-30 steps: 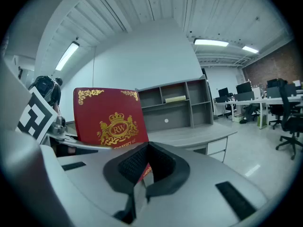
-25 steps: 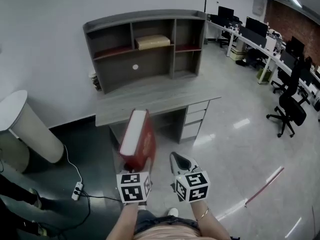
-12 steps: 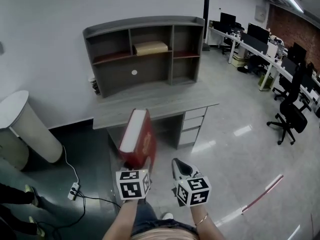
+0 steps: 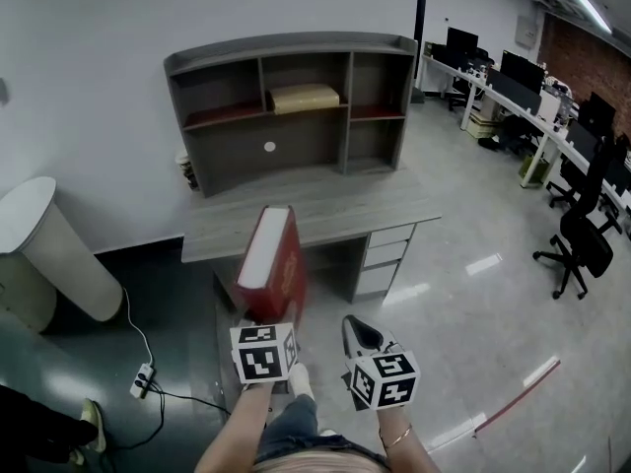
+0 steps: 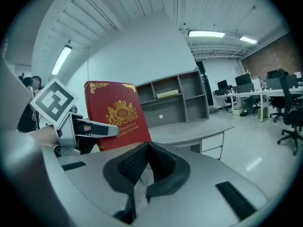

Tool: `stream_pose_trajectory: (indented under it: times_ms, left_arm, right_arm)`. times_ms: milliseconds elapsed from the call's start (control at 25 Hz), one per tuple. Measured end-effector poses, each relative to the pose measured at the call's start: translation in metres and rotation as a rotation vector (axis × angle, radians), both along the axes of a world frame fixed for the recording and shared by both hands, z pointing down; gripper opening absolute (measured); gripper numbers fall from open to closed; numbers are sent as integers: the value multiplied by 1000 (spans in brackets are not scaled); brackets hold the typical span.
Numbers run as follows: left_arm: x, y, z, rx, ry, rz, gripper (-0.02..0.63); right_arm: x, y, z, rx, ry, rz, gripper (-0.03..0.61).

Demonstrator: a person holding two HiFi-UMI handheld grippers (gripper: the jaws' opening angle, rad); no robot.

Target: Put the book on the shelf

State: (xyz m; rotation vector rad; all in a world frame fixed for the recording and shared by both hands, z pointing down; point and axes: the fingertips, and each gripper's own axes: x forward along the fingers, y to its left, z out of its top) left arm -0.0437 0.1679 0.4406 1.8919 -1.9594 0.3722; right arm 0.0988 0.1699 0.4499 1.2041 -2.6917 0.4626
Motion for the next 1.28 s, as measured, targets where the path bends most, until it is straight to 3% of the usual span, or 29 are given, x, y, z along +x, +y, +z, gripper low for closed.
stream_pose_trajectory:
  times_ms: [360,680,840,1280]
  left_arm:
    - [-29,-103,10,-10,-13,-9,232]
    - [-60,-197,17,-35,53,8,232]
    - [-77,-240,21,-49,41,24,232]
    - [-99,-320,28,-59,38,29,232]
  right_arm:
    - [-24,-90,11,-27,34,11,9]
    - [-59,-183,-1,-17,41,32,9]
    - [-79,-227,-7,-9,43,38,9]
    - [-120,-295,-13,4,59,43,9]
